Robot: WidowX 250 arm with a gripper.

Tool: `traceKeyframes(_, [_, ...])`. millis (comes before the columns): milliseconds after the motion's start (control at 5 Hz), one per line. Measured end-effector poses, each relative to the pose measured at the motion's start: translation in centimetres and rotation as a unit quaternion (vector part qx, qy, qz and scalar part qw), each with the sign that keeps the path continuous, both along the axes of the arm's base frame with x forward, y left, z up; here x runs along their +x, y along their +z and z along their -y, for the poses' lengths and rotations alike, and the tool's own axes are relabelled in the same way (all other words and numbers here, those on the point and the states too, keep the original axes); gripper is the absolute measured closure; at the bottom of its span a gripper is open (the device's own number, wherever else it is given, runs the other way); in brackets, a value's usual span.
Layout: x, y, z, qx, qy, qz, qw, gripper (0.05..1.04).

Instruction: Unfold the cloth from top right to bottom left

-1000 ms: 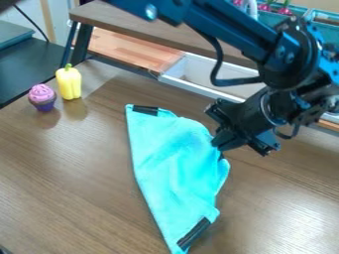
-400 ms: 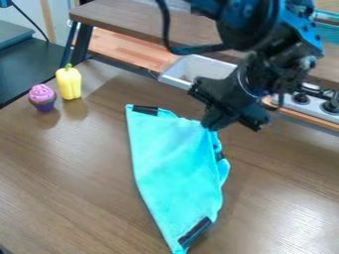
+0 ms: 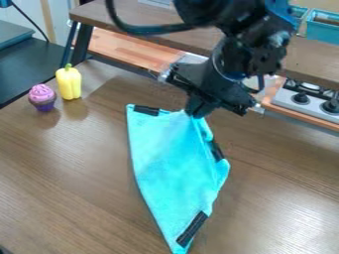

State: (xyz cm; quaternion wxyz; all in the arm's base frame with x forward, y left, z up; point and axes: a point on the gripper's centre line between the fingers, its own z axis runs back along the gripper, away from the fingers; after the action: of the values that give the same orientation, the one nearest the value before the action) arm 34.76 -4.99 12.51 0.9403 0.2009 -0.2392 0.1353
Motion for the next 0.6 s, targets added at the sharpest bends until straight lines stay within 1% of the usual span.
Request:
traceKeyframes(400, [-2.4, 0.9, -2.7, -0.042, 0.019, 0.045, 0.9979, 1.035])
traceKeyframes(600, [-3.6, 0.8, -5.2, -0.088, 0.048, 0.068, 0.9926, 1.035])
